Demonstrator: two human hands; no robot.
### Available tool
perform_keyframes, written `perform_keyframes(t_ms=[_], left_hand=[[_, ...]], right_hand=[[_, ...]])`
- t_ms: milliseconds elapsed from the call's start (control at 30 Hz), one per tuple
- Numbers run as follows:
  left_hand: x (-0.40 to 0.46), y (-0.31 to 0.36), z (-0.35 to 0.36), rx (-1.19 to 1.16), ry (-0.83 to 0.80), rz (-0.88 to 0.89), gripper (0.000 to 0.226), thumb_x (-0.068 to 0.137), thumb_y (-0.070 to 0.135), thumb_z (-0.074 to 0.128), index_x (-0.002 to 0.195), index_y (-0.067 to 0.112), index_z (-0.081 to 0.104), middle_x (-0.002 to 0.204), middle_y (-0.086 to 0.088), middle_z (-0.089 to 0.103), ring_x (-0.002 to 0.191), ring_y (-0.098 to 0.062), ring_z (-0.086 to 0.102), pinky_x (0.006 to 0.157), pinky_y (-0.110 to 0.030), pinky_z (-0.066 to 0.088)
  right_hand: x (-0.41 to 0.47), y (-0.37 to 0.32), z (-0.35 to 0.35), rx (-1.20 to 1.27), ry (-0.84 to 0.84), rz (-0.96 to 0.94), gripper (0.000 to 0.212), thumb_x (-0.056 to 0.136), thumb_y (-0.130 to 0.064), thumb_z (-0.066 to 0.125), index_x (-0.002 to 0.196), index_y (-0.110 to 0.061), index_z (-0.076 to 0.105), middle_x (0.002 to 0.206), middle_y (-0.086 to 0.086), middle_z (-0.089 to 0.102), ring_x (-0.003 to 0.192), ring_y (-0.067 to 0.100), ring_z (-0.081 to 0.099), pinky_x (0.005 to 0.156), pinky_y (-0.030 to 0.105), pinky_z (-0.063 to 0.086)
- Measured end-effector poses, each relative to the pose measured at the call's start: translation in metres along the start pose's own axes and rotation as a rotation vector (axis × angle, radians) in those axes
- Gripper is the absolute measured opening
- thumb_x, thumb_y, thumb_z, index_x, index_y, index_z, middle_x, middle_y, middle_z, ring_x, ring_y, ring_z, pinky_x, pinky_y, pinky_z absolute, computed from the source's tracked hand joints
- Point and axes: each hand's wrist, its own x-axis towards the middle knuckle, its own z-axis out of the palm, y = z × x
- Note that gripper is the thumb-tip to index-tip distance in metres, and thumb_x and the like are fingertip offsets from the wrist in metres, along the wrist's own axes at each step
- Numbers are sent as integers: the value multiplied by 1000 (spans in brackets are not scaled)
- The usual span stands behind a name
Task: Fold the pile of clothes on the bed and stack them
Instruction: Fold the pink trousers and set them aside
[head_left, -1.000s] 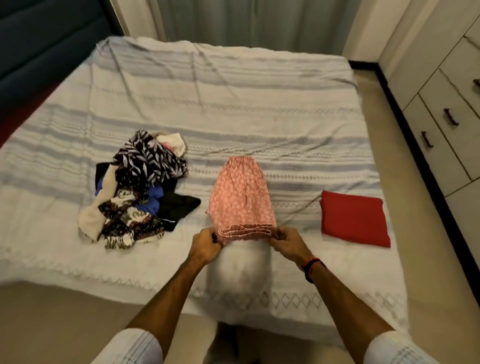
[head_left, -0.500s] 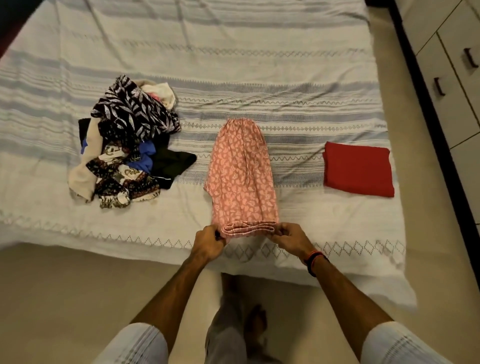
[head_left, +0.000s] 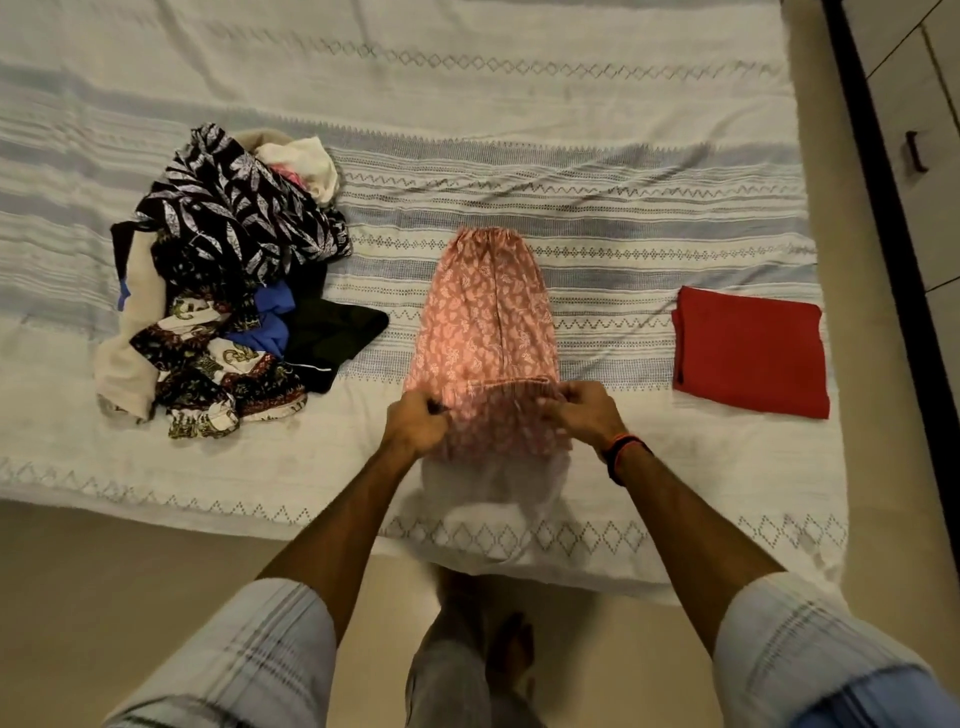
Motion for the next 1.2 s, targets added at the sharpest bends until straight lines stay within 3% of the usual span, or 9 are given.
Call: perform_keyframes(t_ms=[100,167,233,333,467,600,733,933,1200], left_hand=[[26,18,-7,-95,67,23,42,87,29,72,122,8,60,116,-6,68,108,-25,63,86,-24,42],[45,24,-8,-133,87,68,61,83,28,76,134,9,49,128,-8,61,117,-27,58,97,-31,44],[54,22,-3,-45,66,134,73,81,24,77,142,9,40,139,-12,51,127,-31,48,106,-40,39],[60,5,18,146,17,278,69,83,15,73,143,15,39,143,-8,47,131,-28,43,108,-42,36],[64,-19,50,454,-74,464,61,83,9,70,138,18,44,141,-4,44,129,-25,44,106,-34,38],[71,-38,68,730,-120,446,88,86,18,69,155,15,14,161,-10,15,146,-29,19,119,-42,23],[75,-47,70,776,-176,445,84,92,3,56,156,12,2,163,-11,3,149,-31,9,119,-42,20],[62,-42,52,779,-166,467,76,88,-6,57,153,11,22,158,-14,24,138,-33,35,106,-44,41],[-6,-27,21,729,-162,458,48,93,-3,47,136,15,49,139,-8,53,124,-24,52,99,-33,42]], right_hand=[[21,-30,-1,17,75,-29,28,83,-31,77,101,-10,72,95,6,74,93,25,69,87,44,56],[33,-44,1,40,102,-33,42,86,-28,74,122,-9,59,111,-1,65,101,18,61,91,33,50],[36,-45,8,14,73,-59,53,89,-18,70,134,-9,45,120,0,57,104,20,59,91,33,48],[45,-24,27,-215,-30,-157,47,89,-12,65,133,-11,48,128,9,61,104,27,64,93,48,53],[48,6,49,-642,-121,-393,32,95,-25,54,126,-15,53,120,9,60,103,25,58,89,42,52],[56,34,60,-932,-189,-473,77,76,-13,72,145,-10,38,146,15,43,134,34,42,110,51,38],[61,54,65,-963,-98,-560,82,56,17,74,134,4,52,137,27,53,122,42,57,97,52,52],[44,36,48,-977,-94,-527,35,93,6,43,124,-6,54,131,14,57,107,32,61,82,42,55],[-11,20,21,-1061,-151,-455,37,94,1,43,120,-16,62,114,10,67,104,32,63,88,43,52]])
